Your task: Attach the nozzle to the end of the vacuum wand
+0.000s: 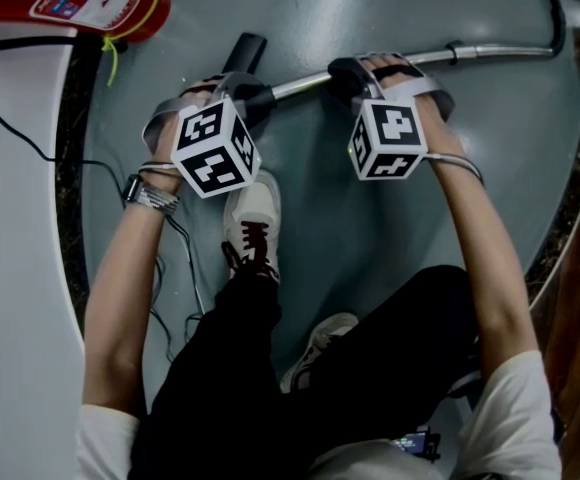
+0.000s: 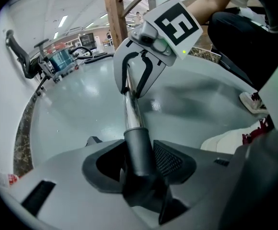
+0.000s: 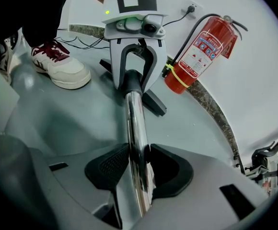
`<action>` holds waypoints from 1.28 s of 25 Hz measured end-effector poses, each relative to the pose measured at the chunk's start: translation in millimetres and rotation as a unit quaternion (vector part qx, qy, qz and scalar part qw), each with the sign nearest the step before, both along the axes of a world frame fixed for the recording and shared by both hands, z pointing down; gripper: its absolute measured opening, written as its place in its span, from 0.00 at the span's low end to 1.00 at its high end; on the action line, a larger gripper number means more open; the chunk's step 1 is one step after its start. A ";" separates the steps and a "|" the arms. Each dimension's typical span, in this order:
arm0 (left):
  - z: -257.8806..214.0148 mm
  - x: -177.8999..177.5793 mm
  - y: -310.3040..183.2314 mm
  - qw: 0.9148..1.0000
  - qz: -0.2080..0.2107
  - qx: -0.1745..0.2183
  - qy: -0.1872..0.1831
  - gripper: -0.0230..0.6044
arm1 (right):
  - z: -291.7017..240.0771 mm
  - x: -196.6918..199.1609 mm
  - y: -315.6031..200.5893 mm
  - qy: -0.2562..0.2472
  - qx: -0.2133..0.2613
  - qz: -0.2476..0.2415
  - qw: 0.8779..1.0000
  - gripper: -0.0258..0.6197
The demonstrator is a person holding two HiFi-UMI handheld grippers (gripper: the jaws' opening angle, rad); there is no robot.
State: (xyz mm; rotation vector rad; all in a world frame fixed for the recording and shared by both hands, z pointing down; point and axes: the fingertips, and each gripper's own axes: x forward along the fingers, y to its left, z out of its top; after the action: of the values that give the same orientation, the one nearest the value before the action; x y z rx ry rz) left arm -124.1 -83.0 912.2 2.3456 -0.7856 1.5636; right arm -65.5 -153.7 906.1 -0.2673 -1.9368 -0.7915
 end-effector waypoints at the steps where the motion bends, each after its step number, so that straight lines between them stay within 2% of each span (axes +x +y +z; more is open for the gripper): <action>1: 0.2 -0.2 -0.7 1.000 0.008 0.005 -0.007 0.34 | -0.3 -1.0 0.2 -0.001 -0.002 0.001 1.000 0.28; 5: 1.2 -0.5 -4.6 1.000 0.013 0.018 -0.010 0.34 | -1.5 -3.0 -1.0 -0.005 -0.002 0.003 1.000 0.28; 10: 7.1 0.5 -5.6 1.000 0.000 0.006 0.004 0.34 | 2.8 -2.1 1.2 0.010 0.015 -0.014 1.000 0.27; 19: 11.9 -2.8 -9.2 1.000 -0.003 0.001 0.000 0.33 | 7.8 -5.4 -1.9 0.001 0.012 -0.003 1.000 0.27; 27: 11.3 -0.3 -11.9 0.998 -0.049 0.010 0.043 0.33 | 9.0 -4.4 -1.0 -0.008 0.000 0.010 1.000 0.27; 32: 8.7 0.0 -13.1 0.997 -0.056 0.011 0.054 0.33 | 4.2 -3.4 -2.4 -0.020 -0.019 0.028 0.999 0.27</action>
State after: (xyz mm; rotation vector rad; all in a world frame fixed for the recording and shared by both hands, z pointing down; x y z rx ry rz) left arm -124.1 -96.1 920.9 2.3349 -0.8959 1.3777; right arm -68.9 -156.1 910.3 -0.2204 -1.9906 -0.7297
